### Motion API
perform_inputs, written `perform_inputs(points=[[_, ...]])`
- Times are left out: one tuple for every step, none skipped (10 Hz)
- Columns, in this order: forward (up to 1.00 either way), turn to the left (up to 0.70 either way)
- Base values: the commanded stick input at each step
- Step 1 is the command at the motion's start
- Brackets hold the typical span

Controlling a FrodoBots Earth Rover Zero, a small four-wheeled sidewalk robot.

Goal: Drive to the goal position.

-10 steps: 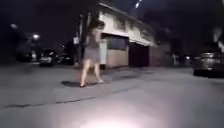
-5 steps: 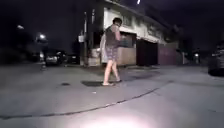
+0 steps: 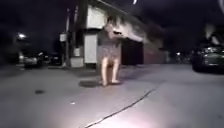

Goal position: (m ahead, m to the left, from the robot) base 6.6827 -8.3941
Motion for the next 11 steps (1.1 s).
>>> perform_inputs(points=[[1.0,-0.4],[1.0,-0.4],[1.0,-0.4],[1.0,-0.4],[1.0,-0.4],[1.0,-0.4],[1.0,-0.4],[1.0,-0.4],[1.0,-0.4],[1.0,-0.4],[1.0,-0.4]])
